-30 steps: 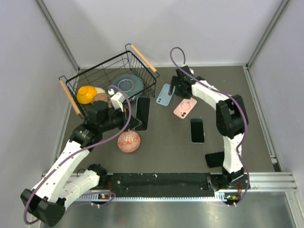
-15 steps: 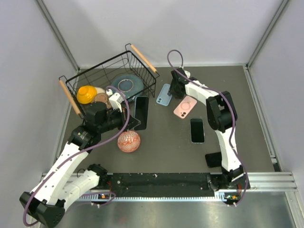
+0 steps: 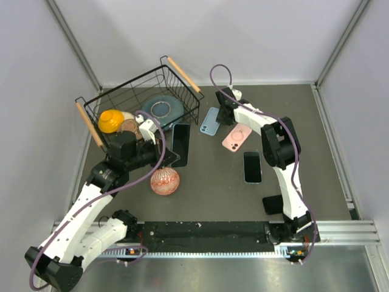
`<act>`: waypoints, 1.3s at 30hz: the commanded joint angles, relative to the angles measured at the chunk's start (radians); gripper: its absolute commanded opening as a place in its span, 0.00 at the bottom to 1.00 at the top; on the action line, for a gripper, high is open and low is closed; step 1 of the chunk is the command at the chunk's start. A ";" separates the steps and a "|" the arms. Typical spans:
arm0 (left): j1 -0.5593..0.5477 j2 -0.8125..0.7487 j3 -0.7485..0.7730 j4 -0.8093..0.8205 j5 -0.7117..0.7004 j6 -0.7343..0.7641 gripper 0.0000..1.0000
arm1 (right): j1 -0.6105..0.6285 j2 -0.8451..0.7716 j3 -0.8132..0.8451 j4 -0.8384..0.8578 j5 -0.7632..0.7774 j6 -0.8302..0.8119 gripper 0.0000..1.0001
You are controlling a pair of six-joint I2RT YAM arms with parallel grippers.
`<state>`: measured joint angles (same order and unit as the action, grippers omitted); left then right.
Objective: Put the phone into the phone case
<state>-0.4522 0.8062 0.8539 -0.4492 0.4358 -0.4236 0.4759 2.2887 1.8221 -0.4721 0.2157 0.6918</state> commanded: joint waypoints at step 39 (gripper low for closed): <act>0.003 -0.062 -0.006 0.096 -0.078 0.008 0.00 | 0.087 -0.779 -0.747 0.020 -1.017 -2.009 0.00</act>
<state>-0.4522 0.7605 0.8467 -0.4473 0.3672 -0.4232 0.5053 1.5307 1.0061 -0.2436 -0.6643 -0.9951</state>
